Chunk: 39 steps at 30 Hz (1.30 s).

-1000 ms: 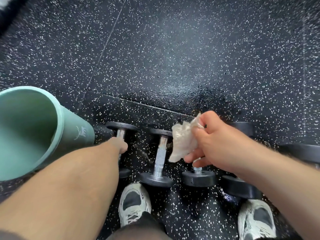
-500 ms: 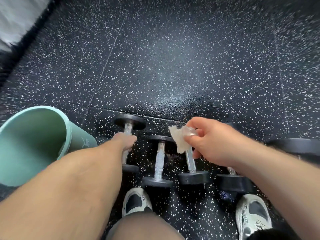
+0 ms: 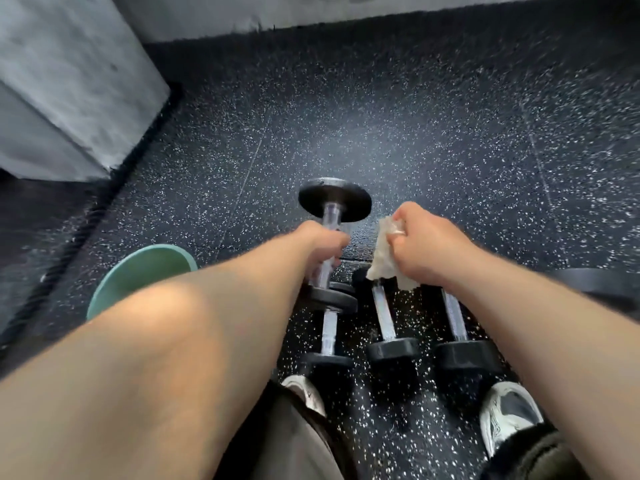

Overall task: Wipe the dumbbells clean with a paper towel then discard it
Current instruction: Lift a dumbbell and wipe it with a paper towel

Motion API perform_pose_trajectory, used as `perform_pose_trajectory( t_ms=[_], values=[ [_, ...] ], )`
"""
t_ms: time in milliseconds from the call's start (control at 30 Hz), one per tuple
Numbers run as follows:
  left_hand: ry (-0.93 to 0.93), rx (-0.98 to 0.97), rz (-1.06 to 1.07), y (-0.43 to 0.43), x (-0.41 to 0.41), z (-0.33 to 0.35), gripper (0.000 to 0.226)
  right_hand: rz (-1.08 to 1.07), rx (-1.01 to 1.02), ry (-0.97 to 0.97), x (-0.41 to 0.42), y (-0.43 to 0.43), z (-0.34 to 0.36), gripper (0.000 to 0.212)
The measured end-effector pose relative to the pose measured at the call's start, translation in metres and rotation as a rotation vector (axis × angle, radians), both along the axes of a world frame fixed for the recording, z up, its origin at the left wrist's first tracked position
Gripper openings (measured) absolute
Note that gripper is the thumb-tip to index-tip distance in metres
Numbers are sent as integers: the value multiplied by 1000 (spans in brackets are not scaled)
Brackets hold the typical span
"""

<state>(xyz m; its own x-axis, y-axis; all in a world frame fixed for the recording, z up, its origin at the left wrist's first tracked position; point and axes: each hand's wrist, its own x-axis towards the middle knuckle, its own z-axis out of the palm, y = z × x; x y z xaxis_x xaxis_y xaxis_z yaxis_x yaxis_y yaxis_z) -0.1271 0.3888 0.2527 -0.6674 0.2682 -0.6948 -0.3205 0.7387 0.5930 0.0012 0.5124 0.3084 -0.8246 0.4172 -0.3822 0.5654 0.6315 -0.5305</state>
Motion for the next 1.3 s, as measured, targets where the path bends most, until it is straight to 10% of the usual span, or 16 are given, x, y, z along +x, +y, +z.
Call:
perform_pose_trajectory(
  t_ms=[500, 1067, 1300],
  values=[
    [-123, 368, 298, 36, 76, 23, 5, -156, 37, 38, 31, 41, 7, 13],
    [-31, 360, 111, 67, 59, 23, 14, -312, 7, 161, 4, 47, -8, 16],
    [-43, 379, 103, 70, 61, 33, 33, -399, -309, 250, 0, 40, -11, 30]
  ],
)
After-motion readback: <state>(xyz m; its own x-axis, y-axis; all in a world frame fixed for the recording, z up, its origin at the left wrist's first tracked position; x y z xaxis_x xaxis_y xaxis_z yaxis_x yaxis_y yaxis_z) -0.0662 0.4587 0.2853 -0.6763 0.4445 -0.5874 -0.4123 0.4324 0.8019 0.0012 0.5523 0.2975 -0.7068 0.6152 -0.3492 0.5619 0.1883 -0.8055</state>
